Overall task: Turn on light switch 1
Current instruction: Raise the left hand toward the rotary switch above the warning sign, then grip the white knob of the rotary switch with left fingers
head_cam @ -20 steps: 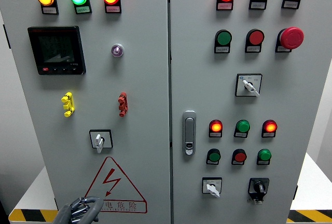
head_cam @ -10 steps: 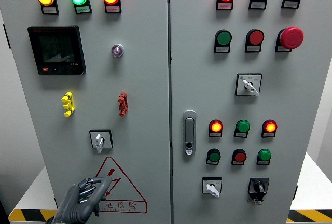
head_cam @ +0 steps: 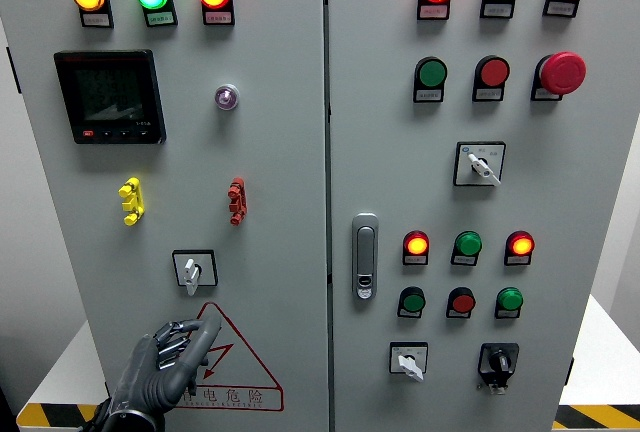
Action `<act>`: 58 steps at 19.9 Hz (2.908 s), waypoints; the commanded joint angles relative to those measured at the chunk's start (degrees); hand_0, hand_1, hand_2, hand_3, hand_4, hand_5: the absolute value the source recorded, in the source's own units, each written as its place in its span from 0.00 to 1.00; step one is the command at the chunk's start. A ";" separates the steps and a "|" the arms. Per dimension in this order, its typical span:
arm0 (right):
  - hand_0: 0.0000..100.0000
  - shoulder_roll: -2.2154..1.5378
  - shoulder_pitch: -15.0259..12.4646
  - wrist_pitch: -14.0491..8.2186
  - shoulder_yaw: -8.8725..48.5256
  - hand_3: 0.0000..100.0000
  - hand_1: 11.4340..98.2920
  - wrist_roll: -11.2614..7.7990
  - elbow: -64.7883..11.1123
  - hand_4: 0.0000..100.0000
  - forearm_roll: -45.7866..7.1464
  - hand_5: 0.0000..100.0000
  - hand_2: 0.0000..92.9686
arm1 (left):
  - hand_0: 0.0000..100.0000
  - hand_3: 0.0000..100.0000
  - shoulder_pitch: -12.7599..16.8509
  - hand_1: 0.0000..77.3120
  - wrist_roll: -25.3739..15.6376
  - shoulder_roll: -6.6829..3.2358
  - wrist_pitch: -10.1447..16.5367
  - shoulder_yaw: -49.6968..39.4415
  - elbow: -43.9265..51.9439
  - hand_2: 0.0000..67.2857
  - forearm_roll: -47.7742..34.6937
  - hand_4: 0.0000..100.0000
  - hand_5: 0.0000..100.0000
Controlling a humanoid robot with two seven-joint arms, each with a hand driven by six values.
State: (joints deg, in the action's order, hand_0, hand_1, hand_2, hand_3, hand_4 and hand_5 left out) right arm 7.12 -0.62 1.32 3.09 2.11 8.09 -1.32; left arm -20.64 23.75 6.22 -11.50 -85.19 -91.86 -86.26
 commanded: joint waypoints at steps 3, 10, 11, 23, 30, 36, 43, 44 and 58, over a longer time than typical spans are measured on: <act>0.00 0.00 0.00 0.00 -0.01 0.20 0.10 0.00 0.00 0.19 0.00 0.11 0.00 | 0.00 0.86 -0.10 0.58 0.33 -0.59 -0.01 -0.41 -1.04 0.61 -0.31 1.00 0.92; 0.00 0.00 0.00 0.00 0.07 0.20 0.10 0.00 0.00 0.19 0.00 0.11 0.00 | 0.00 0.87 -0.37 0.59 0.86 -2.00 -0.01 -1.21 -2.53 0.61 -0.31 1.00 0.95; 0.00 -0.09 0.00 0.00 -0.01 0.20 0.10 0.00 0.00 0.19 0.00 0.11 0.00 | 0.00 0.87 -0.72 0.58 0.95 -2.52 -0.01 -1.21 -2.53 0.61 -0.31 1.00 0.95; 0.00 0.00 0.00 0.00 0.08 0.20 0.10 0.00 0.00 0.19 0.00 0.10 0.00 | 0.00 0.90 -4.58 0.70 2.97 -3.32 -0.71 -1.73 -2.27 0.62 -0.31 1.00 1.00; 0.00 0.00 0.00 0.00 -0.01 0.20 0.09 0.00 0.00 0.19 0.00 0.10 0.00 | 0.00 0.92 -6.34 0.83 4.90 -3.23 -2.55 -1.56 -2.01 0.63 -0.31 1.00 1.00; 0.00 0.00 0.00 0.00 -0.01 0.20 0.10 0.00 0.00 0.19 0.00 0.11 0.00 | 0.00 0.93 -6.87 0.82 6.83 -3.23 -4.05 -1.47 -2.00 0.65 -0.40 1.00 1.00; 0.00 0.00 0.00 -0.09 -0.01 0.20 0.09 0.00 0.00 0.19 0.00 0.11 0.00 | 0.00 0.95 -7.66 0.78 8.32 -3.23 -4.49 -1.21 -2.00 0.70 -0.40 1.00 1.00; 0.00 0.00 0.00 0.00 -0.01 0.20 0.09 0.00 0.00 0.19 0.00 0.11 0.00 | 0.00 0.95 -7.75 0.77 8.68 -3.15 -4.49 -1.12 -2.00 0.71 -0.40 1.00 1.00; 0.00 0.00 0.00 0.00 0.07 0.20 0.09 0.00 0.00 0.19 0.00 0.11 0.00 | 0.00 0.95 -8.28 0.76 11.58 -3.32 -5.63 -1.03 -1.65 0.73 -3.03 1.00 1.00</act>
State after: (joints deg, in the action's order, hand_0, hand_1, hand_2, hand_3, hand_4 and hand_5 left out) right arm 7.11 -0.62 1.32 3.07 2.11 8.09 -1.32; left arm -28.83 34.86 2.90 -17.14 -86.23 -93.58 -88.65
